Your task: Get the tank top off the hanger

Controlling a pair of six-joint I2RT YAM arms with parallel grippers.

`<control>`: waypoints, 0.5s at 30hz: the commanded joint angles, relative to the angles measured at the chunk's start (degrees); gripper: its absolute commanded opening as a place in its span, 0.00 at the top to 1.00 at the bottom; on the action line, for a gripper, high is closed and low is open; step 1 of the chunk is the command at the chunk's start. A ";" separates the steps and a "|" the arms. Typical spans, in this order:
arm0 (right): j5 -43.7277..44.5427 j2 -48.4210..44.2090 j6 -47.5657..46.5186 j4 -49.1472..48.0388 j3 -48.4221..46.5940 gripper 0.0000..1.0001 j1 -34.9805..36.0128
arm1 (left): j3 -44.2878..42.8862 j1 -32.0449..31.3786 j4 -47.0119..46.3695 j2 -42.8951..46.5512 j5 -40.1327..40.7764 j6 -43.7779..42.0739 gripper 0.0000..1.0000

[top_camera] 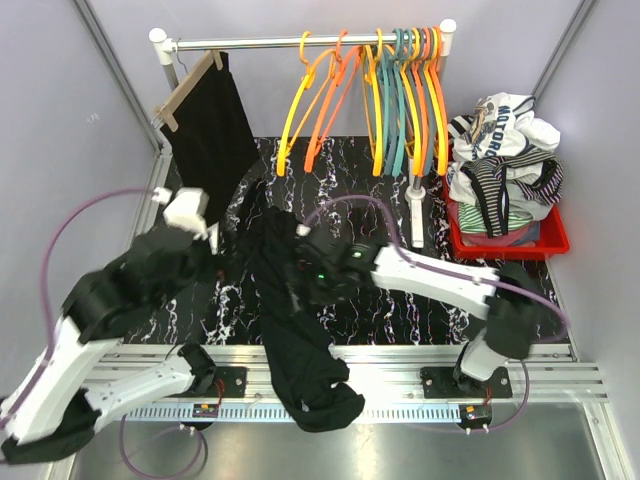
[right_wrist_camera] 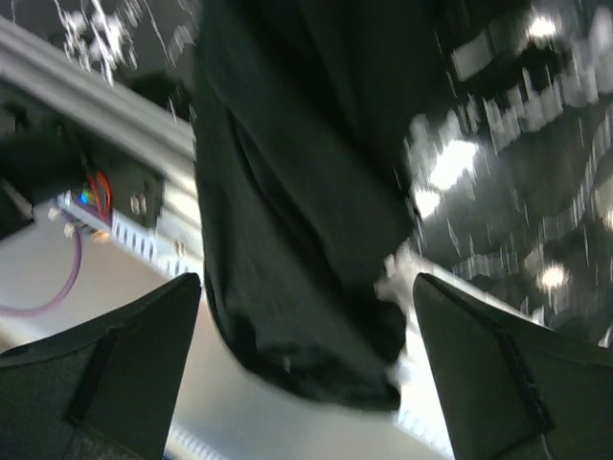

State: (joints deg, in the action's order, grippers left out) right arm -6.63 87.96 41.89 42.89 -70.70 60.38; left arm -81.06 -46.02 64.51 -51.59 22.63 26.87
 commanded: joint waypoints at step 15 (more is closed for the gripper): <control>10.41 36.49 -9.90 1.93 -24.93 0.00 4.04 | 12.68 -0.12 4.66 24.70 -0.22 11.54 0.01</control>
State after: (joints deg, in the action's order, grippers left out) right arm 1.28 122.85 31.75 42.92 -95.15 63.09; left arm -69.19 -46.02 69.78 -27.73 22.65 36.95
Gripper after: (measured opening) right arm 0.994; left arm 0.988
